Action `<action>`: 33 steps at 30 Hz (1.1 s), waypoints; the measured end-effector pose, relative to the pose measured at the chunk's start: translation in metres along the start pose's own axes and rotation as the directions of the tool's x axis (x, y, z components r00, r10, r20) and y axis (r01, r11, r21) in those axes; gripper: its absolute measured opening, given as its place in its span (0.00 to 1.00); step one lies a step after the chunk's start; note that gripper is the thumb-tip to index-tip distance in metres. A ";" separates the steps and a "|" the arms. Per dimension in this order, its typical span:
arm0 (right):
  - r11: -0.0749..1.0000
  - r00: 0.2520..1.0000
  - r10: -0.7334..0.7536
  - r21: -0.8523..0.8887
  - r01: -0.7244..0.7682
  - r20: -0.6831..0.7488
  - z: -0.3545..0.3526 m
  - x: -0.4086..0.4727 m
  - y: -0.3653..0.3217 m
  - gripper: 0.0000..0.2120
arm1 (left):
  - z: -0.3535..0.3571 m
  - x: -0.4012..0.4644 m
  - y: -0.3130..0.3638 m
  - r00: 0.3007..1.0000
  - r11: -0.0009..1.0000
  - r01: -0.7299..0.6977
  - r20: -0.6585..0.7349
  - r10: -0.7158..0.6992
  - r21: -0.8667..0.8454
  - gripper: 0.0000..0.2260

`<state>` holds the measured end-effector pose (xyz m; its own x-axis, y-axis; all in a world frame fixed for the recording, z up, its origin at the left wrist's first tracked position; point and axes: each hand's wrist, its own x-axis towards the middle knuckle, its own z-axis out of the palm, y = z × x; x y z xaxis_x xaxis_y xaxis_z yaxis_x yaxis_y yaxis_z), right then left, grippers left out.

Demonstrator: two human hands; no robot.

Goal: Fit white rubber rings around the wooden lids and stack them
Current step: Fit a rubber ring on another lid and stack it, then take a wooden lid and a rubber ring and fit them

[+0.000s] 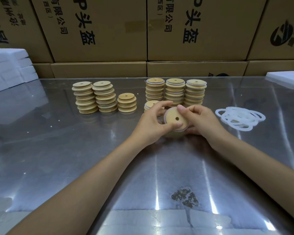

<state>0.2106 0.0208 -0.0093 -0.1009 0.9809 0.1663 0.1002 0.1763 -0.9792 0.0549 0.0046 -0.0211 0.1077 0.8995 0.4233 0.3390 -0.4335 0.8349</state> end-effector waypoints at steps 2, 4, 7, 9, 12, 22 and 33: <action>0.998 0.998 0.054 0.013 -0.054 -0.011 -0.002 0.001 0.001 0.14 | 0.001 -0.001 0.000 0.999 0.998 0.015 0.047 -0.017 0.058 0.33; 0.995 0.996 0.091 0.035 -0.090 -0.016 -0.003 0.001 0.001 0.15 | 0.002 -0.002 0.001 0.996 0.994 0.028 0.084 -0.036 0.103 0.38; 0.992 0.993 0.118 0.040 -0.118 0.007 -0.005 0.002 0.000 0.17 | 0.002 -0.004 0.002 0.997 0.989 0.024 0.066 -0.034 0.146 0.36; 0.992 0.992 0.123 0.008 -0.123 0.033 -0.005 0.003 0.000 0.18 | 0.000 -0.004 0.000 1.000 0.983 0.012 0.020 -0.016 0.181 0.29; 0.991 0.991 0.128 -0.051 -0.127 0.031 -0.004 0.006 0.001 0.16 | -0.007 0.001 -0.002 0.996 0.980 0.010 -0.087 0.008 0.200 0.25; 0.991 0.997 0.081 -0.111 -0.078 0.022 -0.003 0.010 0.008 0.14 | -0.021 0.021 -0.027 0.936 0.980 0.165 -0.331 -0.120 0.113 0.22; 0.988 0.997 0.054 -0.146 -0.046 0.052 -0.005 0.009 0.008 0.10 | -0.018 0.055 -0.036 0.902 0.950 0.282 -0.374 -0.215 0.136 0.17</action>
<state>0.2151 0.0317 -0.0155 -0.1467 0.9834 0.1072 0.2484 0.1415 -0.9583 0.0321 0.0685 -0.0219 -0.3252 0.8847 0.3342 0.4793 -0.1504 0.8646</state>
